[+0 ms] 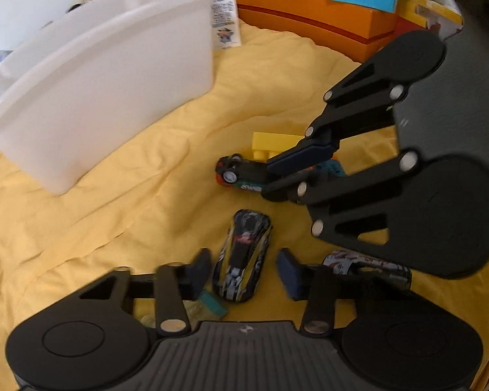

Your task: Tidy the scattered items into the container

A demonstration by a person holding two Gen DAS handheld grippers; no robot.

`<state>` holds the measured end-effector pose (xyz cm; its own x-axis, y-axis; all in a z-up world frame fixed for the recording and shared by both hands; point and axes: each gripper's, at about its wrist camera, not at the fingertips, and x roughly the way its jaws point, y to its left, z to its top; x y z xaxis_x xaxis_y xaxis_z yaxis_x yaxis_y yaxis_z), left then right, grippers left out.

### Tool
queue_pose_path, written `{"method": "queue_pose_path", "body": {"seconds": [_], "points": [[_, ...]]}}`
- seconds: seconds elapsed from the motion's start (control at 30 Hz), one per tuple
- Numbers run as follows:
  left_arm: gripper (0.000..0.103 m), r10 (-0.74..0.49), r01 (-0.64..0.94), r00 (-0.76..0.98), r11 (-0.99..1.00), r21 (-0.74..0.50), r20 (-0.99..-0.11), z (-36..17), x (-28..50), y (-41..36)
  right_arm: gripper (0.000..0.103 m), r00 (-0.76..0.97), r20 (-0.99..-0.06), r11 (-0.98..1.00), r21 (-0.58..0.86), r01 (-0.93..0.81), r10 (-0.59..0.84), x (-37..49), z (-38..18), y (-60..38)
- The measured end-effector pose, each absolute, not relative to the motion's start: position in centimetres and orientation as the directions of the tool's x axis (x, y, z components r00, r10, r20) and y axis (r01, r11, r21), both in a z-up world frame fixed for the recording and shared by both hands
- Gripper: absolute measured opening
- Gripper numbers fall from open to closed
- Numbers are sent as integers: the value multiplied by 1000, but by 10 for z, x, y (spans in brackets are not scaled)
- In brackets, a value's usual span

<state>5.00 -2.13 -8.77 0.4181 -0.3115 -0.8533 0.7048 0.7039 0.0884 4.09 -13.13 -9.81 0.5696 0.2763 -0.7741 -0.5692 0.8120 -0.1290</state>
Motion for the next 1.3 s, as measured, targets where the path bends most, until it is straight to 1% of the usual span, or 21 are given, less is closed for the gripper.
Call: {"method": "queue_pose_path", "body": {"seconds": [0.1,0.27,0.3,0.37,0.4,0.43,0.47,0.5,0.53,0.6,0.63,0.7,0.73,0.77,0.9,0.97,1.0,1.03,1.1,1.23,1.3], "points": [[34,-321,709,390,703,60,-863,-87,57,-23,14,538,-779,870,21,-493,323,47,-90,-149],[34,-242,664,439,736,131,-866,-86,53,-1,14,483,-754,880,268,-393,445,53,-83,-171],[34,-236,649,438,751,124,-868,-87,55,7,14,477,-752,876,282,-391,455,54,-84,-170],[34,-226,618,435,779,106,-872,-86,57,21,17,512,-757,883,179,-433,405,50,-85,-157],[34,-215,607,439,787,111,-872,-86,57,26,21,531,-760,880,113,-462,376,47,-85,-149],[34,-206,600,444,791,118,-872,-86,56,30,29,548,-760,870,44,-491,348,44,-86,-140],[34,-199,596,448,793,125,-872,-86,54,34,32,565,-759,855,-21,-519,324,40,-88,-131],[34,-195,592,450,796,127,-872,-86,52,38,39,579,-757,838,-79,-541,302,37,-90,-123],[34,-196,588,451,799,124,-871,-87,50,41,42,590,-759,822,-134,-554,275,36,-94,-114],[34,-207,580,451,807,109,-868,-86,47,46,38,621,-761,800,-246,-547,190,36,-105,-102],[34,-214,576,451,811,100,-866,-86,45,47,26,623,-766,796,-274,-540,159,38,-111,-99],[34,-230,576,452,813,86,-862,-86,43,47,23,618,-772,815,-257,-519,151,41,-112,-100],[34,-238,577,453,813,80,-859,-87,43,48,20,601,-779,832,-204,-516,181,41,-106,-103],[34,-245,579,452,812,74,-858,-87,42,48,20,572,-783,851,-112,-514,242,42,-99,-109],[34,-250,579,450,813,67,-857,-91,43,51,20,383,-758,840,402,-364,528,61,-95,-141],[35,-253,573,449,817,59,-857,-92,43,53,20,305,-728,789,556,-262,614,71,-112,-154],[35,-254,576,449,815,60,-857,-92,44,54,25,288,-729,784,577,-229,621,74,-120,-158],[35,-256,579,450,813,61,-855,-91,43,54,36,297,-735,793,567,-224,610,73,-122,-161],[35,-259,577,453,815,59,-853,-91,45,53,43,360,-753,835,479,-273,550,65,-113,-161],[35,-263,573,450,818,50,-853,-90,50,40,42,476,-796,901,191,-390,374,52,-93,-147],[35,-268,575,447,817,45,-854,-89,50,36,42,486,-791,892,158,-423,370,46,-86,-141]]}}
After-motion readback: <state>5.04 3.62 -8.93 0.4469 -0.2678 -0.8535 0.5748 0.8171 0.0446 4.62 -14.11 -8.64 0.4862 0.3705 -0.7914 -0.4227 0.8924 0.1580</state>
